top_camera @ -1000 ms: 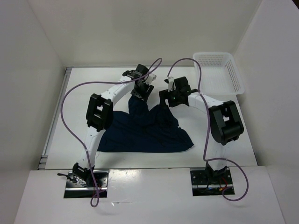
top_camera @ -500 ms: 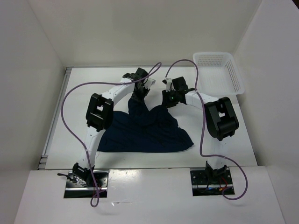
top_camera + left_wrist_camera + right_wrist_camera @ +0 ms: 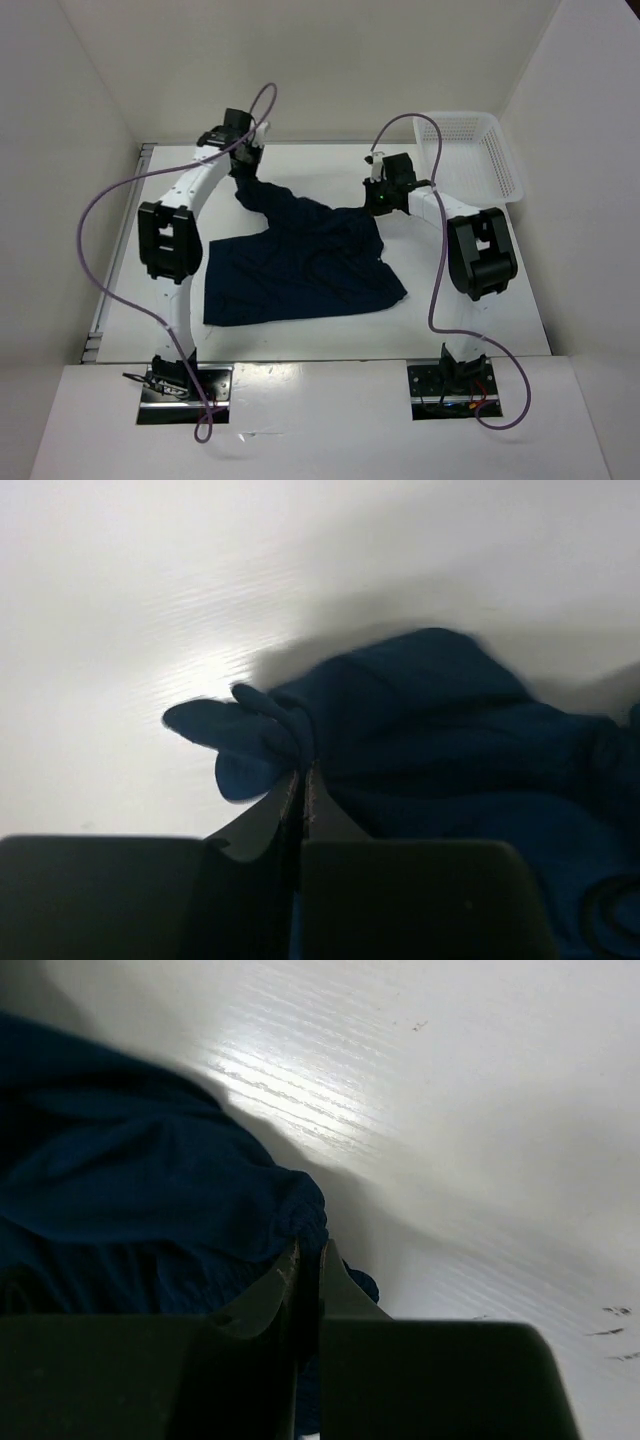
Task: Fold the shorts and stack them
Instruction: Flatten the shorts out
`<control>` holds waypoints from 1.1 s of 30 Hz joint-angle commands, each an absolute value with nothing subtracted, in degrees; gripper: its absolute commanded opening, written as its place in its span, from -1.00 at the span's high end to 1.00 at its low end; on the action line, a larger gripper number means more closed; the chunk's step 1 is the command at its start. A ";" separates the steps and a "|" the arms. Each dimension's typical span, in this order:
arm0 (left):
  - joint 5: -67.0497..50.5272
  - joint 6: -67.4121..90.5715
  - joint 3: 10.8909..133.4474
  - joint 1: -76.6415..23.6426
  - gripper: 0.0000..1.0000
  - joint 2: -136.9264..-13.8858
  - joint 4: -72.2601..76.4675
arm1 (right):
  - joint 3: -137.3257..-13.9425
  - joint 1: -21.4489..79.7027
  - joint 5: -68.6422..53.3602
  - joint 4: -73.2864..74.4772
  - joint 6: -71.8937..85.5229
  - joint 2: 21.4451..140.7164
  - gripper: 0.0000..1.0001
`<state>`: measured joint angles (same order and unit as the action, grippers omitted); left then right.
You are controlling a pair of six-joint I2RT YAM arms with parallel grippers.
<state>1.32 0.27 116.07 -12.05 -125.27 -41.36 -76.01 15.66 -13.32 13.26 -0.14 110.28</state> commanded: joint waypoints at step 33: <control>-9.32 0.00 114.94 -13.27 -0.58 -123.62 -50.71 | -65.39 20.57 -20.21 18.90 -21.01 98.00 1.00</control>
<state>-7.99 0.32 110.52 -13.87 -115.77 -50.43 -65.98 20.12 -19.20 18.28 -19.68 100.33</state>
